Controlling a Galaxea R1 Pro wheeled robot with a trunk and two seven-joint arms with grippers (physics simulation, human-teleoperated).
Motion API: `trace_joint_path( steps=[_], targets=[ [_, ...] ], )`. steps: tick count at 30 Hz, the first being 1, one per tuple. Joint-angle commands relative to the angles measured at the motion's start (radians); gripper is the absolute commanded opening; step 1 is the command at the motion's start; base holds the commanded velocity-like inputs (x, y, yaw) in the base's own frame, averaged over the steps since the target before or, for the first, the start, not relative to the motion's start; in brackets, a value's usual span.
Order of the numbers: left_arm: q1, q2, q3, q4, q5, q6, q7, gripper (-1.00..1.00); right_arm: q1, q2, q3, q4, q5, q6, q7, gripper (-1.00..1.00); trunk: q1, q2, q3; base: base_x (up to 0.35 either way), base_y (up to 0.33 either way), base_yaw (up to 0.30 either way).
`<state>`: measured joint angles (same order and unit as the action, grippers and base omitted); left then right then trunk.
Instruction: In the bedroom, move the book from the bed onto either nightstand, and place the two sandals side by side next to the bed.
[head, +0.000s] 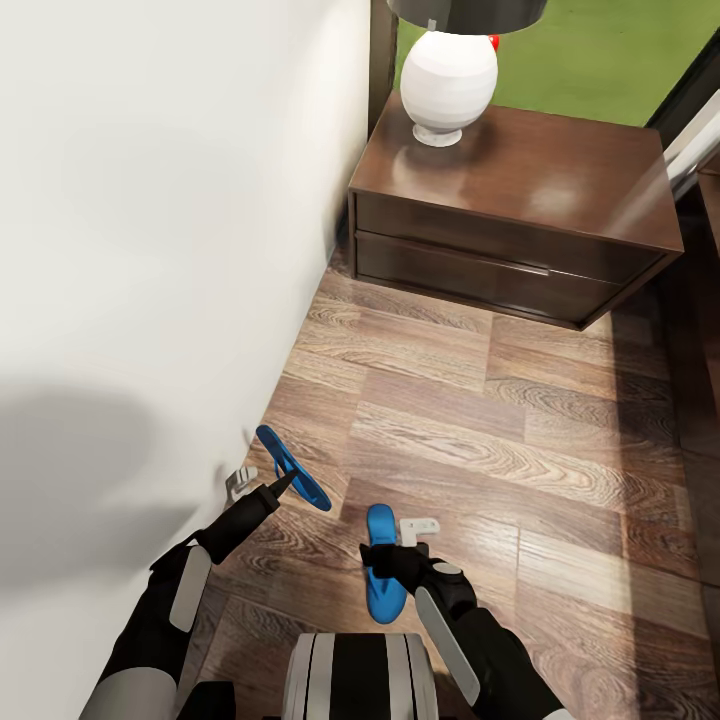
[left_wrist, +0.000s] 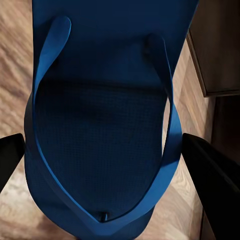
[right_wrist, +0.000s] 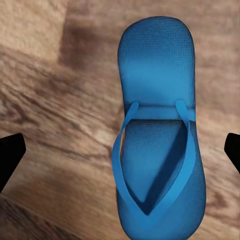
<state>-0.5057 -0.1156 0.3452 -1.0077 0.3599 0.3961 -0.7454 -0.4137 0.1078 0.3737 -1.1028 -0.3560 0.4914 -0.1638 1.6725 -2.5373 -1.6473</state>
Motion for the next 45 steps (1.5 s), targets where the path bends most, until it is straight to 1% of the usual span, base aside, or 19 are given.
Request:
trace_joint_path(
  steps=[1, 15, 26, 28, 30, 32, 34, 36, 40, 45],
  targets=[
    [-0.001, -0.001, 0.003, 0.0, 0.005, 0.009, -0.003, -1.0, 0.0, 0.0, 0.002, -0.001, -0.011, 0.003, -0.009, 1.0, 0.0, 0.0, -0.001, 0.0, 0.0, 0.0],
    [-0.001, -0.001, 0.003, 0.0, 0.006, 0.009, -0.003, -1.0, 0.0, 0.0, 0.002, -0.002, -0.011, 0.003, -0.01, 1.0, 0.0, 0.0, -0.001, 0.0, 0.0, 0.0],
    [-0.001, -0.001, 0.002, -0.001, 0.005, 0.014, -0.004, -1.0, 0.0, 0.0, 0.002, -0.008, -0.011, 0.004, -0.009, 1.0, 0.005, -0.003, -0.043, 0.0, 0.0, 0.0],
    [-0.001, -0.001, 0.003, -0.001, 0.005, 0.014, -0.011, -1.0, 0.0, 0.0, 0.002, -0.029, -0.011, 0.006, -0.004, 1.0, 0.005, -0.003, -0.043, 0.0, 0.0, 0.0],
    [-0.001, -0.001, 0.003, -0.001, 0.005, 0.014, -0.027, -1.0, 0.0, -0.005, 0.002, -0.063, -0.011, 0.008, 0.027, 1.0, 0.005, -0.003, -0.043, 0.0, 0.0, 0.0],
    [-0.001, -0.001, 0.003, 0.0, 0.005, 0.014, -0.039, -1.0, 0.0, -0.024, 0.0, -0.086, -0.012, 0.014, 0.118, 1.0, 0.005, -0.003, -0.043, 0.0, 0.0, 0.0],
    [-0.001, -0.001, 0.003, 0.0, 0.005, 0.014, -0.044, -1.0, 0.0, -0.05, -0.001, -0.096, -0.012, 0.017, 0.206, 1.0, 0.005, -0.003, -0.043, 0.0, 0.0, 0.0],
    [-0.001, -0.001, 0.003, 0.0, 0.005, 0.014, -0.046, -1.0, 0.0, -0.066, -0.002, -0.101, -0.012, 0.019, 0.261, 1.0, 0.005, -0.003, -0.043, 0.0, 0.0, 0.0],
    [-0.001, -0.001, 0.003, 0.0, 0.005, 0.014, -0.047, -1.0, 0.0, -0.072, -0.002, -0.1, -0.012, 0.019, 0.283, 1.0, 0.005, -0.003, -0.043, 0.0, 0.0, 0.0],
    [-0.001, -0.001, 0.003, 0.0, 0.005, 0.015, -0.048, -1.0, 0.0, -0.069, -0.001, -0.098, -0.012, 0.019, 0.286, 1.0, 0.005, -0.003, -0.043, 0.0, 0.0, 0.0]
  ],
)
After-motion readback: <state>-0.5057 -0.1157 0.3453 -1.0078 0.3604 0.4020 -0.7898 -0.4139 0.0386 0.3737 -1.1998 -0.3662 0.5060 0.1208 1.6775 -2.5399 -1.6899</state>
